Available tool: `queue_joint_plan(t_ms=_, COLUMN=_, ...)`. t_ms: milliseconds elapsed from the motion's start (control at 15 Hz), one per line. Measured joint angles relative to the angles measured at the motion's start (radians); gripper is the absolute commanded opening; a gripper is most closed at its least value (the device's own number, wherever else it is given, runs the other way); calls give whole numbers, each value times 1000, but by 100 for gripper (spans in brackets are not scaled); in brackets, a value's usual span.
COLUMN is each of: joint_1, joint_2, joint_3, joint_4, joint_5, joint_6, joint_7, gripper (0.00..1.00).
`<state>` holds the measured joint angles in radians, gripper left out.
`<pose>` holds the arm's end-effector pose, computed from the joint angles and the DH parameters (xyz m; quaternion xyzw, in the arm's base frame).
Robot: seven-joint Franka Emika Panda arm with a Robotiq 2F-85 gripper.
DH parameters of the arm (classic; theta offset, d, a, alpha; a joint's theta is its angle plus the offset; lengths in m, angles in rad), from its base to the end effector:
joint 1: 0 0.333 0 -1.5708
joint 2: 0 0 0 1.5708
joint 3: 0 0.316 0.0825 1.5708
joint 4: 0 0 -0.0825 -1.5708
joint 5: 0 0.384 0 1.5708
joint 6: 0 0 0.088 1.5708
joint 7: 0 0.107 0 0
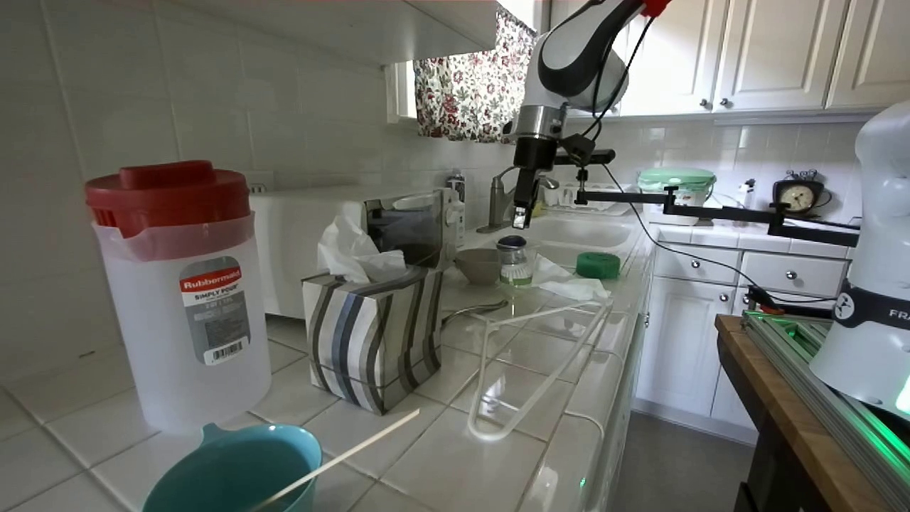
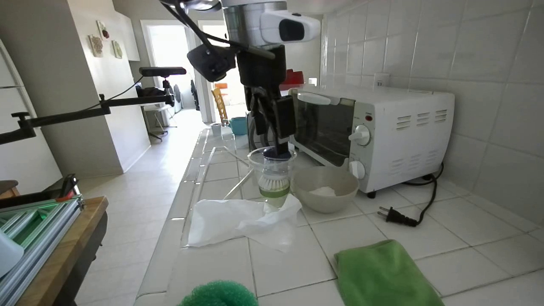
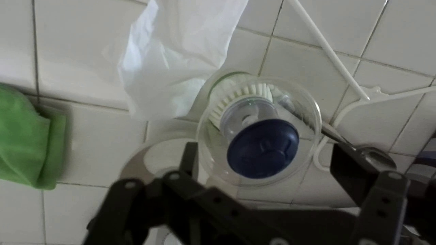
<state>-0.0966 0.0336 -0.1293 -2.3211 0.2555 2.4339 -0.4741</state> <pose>0.5065 -0.1157 0.3339 -0.9952 -0.0301 -0.0662 0.0658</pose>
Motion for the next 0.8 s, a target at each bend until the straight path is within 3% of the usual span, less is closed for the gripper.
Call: queue_joint_plan(t_ms=800, joint_1=-9, joint_2=51, joint_3=22, joint_4=24, joint_5=54, joint_6=0, joint_7=-33, gripper=100)
